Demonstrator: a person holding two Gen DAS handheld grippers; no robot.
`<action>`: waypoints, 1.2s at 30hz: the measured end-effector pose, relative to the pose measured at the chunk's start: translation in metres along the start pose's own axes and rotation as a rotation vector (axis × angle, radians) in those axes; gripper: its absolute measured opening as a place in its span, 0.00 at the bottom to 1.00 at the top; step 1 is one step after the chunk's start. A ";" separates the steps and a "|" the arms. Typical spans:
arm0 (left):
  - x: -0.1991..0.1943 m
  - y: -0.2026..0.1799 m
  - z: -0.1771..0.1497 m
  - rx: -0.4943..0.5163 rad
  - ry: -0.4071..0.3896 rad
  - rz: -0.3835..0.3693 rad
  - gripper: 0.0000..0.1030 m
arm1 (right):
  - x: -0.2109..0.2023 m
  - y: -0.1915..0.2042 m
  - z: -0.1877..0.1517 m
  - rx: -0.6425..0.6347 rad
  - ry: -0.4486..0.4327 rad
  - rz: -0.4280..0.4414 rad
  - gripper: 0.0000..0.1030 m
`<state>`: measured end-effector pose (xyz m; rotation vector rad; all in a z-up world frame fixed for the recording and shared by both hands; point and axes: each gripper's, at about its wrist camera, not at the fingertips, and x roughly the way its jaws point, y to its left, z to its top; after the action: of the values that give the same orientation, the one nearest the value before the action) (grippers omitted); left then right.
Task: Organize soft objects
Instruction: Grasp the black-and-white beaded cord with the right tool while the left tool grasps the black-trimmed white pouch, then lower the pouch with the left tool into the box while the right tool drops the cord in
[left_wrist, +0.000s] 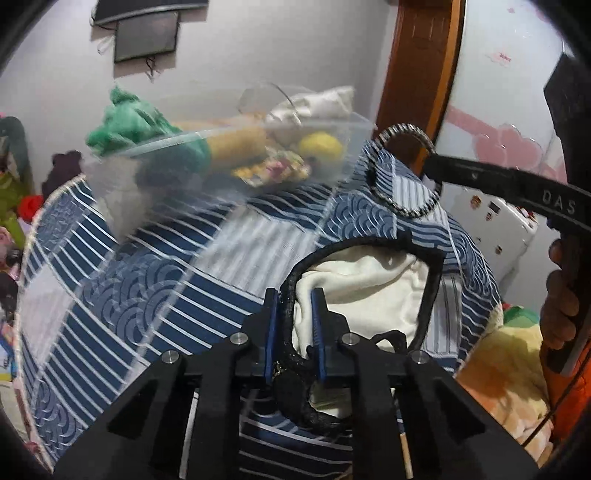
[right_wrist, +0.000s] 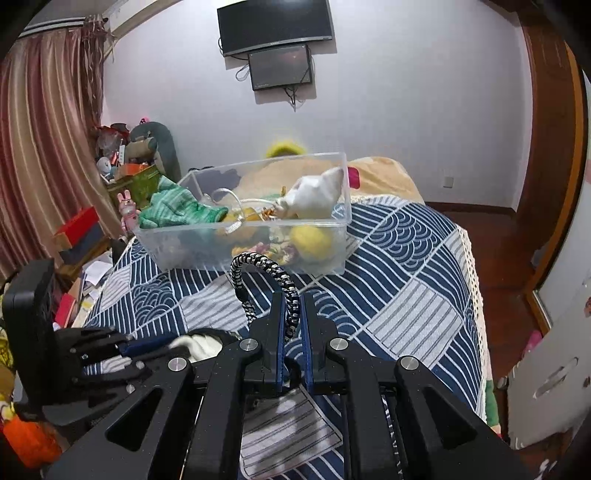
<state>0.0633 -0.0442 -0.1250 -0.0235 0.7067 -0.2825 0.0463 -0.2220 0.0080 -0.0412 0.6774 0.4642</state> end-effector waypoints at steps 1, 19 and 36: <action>-0.001 0.003 0.003 0.000 -0.012 0.011 0.16 | 0.000 0.001 0.002 -0.002 -0.005 0.001 0.07; -0.057 0.048 0.085 -0.067 -0.317 0.184 0.16 | -0.001 0.015 0.059 -0.033 -0.165 0.036 0.07; 0.007 0.080 0.107 -0.127 -0.267 0.292 0.16 | 0.083 0.013 0.062 -0.004 -0.033 0.013 0.07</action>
<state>0.1569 0.0231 -0.0574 -0.0763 0.4536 0.0463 0.1338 -0.1655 0.0070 -0.0334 0.6449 0.4779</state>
